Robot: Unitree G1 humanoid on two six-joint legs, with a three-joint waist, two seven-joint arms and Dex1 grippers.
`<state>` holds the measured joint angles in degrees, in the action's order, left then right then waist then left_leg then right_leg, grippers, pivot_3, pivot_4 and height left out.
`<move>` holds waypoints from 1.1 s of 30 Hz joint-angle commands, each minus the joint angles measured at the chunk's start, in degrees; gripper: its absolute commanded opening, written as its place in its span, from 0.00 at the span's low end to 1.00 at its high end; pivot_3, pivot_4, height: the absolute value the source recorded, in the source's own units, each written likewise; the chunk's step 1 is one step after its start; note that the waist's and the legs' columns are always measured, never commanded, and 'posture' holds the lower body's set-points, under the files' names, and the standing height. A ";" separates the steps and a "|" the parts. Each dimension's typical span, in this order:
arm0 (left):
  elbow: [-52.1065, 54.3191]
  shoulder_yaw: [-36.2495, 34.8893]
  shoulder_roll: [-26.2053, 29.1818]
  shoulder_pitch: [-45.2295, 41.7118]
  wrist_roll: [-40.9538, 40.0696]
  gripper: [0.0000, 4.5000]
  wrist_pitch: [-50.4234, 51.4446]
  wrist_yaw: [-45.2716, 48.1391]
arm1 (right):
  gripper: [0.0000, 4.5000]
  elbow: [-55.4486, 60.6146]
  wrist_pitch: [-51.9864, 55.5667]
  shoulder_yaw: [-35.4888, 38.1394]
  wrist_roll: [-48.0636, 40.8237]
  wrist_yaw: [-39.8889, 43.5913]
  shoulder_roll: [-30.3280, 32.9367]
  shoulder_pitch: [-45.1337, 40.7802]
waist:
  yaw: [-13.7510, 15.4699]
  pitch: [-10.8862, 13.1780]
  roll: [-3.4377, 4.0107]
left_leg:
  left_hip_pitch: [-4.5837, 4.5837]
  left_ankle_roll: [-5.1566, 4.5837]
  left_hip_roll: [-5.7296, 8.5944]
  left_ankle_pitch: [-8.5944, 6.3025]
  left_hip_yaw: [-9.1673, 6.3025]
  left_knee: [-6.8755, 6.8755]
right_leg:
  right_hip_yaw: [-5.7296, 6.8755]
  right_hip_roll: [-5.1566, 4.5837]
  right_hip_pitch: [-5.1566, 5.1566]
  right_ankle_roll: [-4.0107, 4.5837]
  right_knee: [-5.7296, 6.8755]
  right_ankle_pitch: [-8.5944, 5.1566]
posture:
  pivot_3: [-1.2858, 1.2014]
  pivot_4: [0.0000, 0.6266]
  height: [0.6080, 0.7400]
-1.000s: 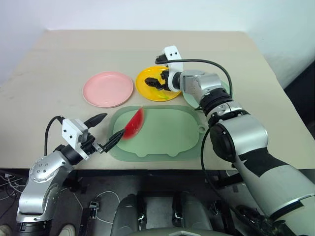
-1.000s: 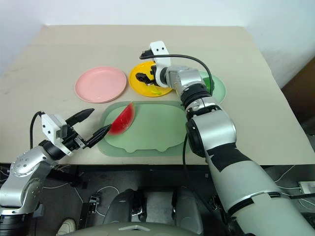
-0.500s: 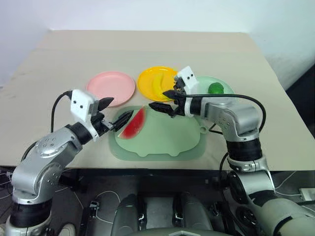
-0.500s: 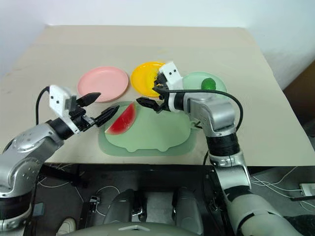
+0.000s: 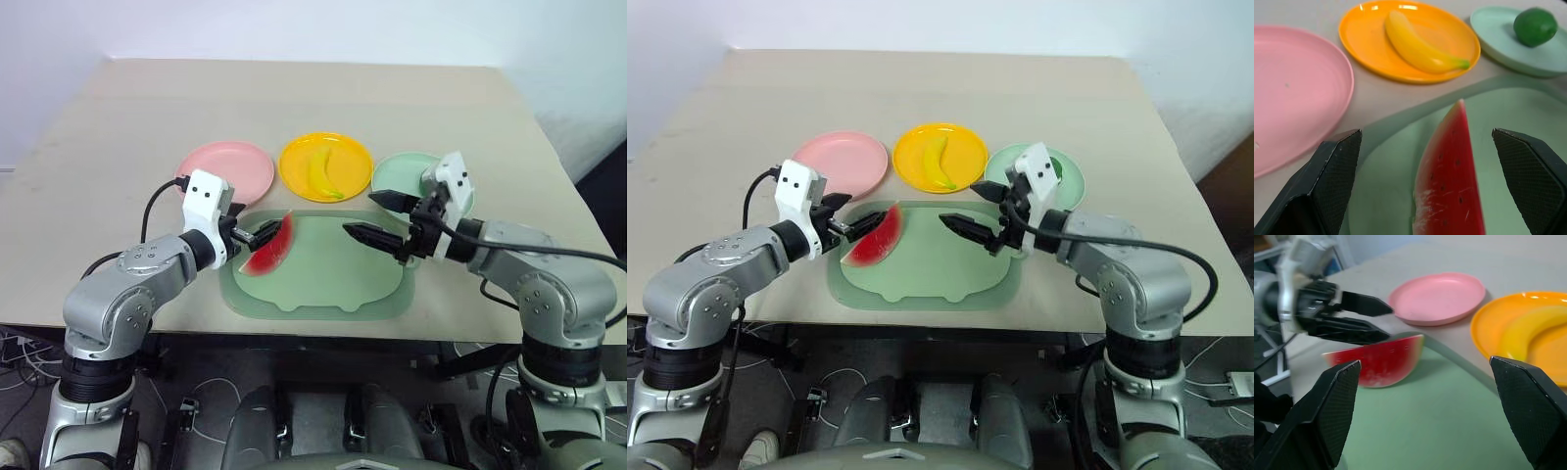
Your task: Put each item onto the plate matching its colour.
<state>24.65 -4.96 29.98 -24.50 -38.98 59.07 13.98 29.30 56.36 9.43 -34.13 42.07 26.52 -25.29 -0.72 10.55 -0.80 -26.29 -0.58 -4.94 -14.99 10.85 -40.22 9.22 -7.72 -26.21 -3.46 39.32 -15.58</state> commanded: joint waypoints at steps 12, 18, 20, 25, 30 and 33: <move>0.87 6.60 -0.06 -2.68 4.36 1.00 10.89 -2.54 | 1.00 2.61 -7.31 -1.68 -1.94 0.57 5.29 3.88 | 0.13 -0.01 -0.02 | 0.08 0.00 0.01 0.01 -0.04 -0.04 | 0.00 -0.01 0.12 0.00 0.01 0.00 | 0.52 0.24 0.66; -1.46 8.46 -2.34 -3.34 6.44 1.00 10.97 -1.80 | 1.00 1.10 -8.38 -1.96 -1.33 -0.64 5.73 3.77 | 0.13 -0.01 -0.03 | 0.08 -0.01 0.01 0.01 -0.05 -0.07 | 0.02 -0.02 0.14 0.00 0.01 0.00 | 0.52 0.24 0.66; -1.73 8.32 -3.03 -3.72 6.49 0.96 10.97 -1.49 | 1.00 0.94 -8.56 -2.01 -1.14 -1.15 5.84 3.77 | 0.13 -0.01 -0.03 | 0.09 -0.01 0.01 0.01 -0.05 -0.07 | 0.01 -0.01 0.14 0.00 0.02 0.00 | 0.52 0.24 0.66; -1.27 7.47 -3.54 -4.12 6.46 0.65 12.44 -1.07 | 1.00 0.60 -8.79 -2.24 -1.23 -1.67 6.35 3.75 | 0.14 -0.02 -0.03 | 0.13 -0.01 0.01 0.01 -0.06 -0.09 | 0.02 -0.02 0.20 0.00 0.02 0.00 | 0.52 0.24 0.66; -0.85 6.50 -3.29 -4.07 7.09 0.51 12.93 -1.67 | 1.00 0.27 -9.16 -2.62 -1.26 -1.74 6.82 3.80 | 0.12 -0.01 -0.03 | 0.48 -0.01 0.01 0.00 -0.07 -0.08 | 0.02 -0.03 0.54 0.00 -0.01 0.00 | 0.52 0.24 0.66; 0.19 5.49 -3.21 -3.89 7.77 0.51 12.31 -2.19 | 1.00 0.17 -9.23 -2.77 -1.49 -1.68 6.98 3.85 | 0.10 -0.01 -0.04 | 0.80 -0.01 0.01 0.00 -0.07 0.02 | 0.02 -0.02 0.80 0.00 -0.10 -0.01 | 0.52 0.24 0.66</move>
<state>22.60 2.48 26.48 -28.05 -32.02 71.98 12.20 28.85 48.34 6.57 -35.03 40.38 32.72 -20.89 -0.62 10.53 -0.83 -25.49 -0.59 -4.94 -14.99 10.78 -40.19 9.25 -7.74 -25.40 -3.46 39.22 -15.59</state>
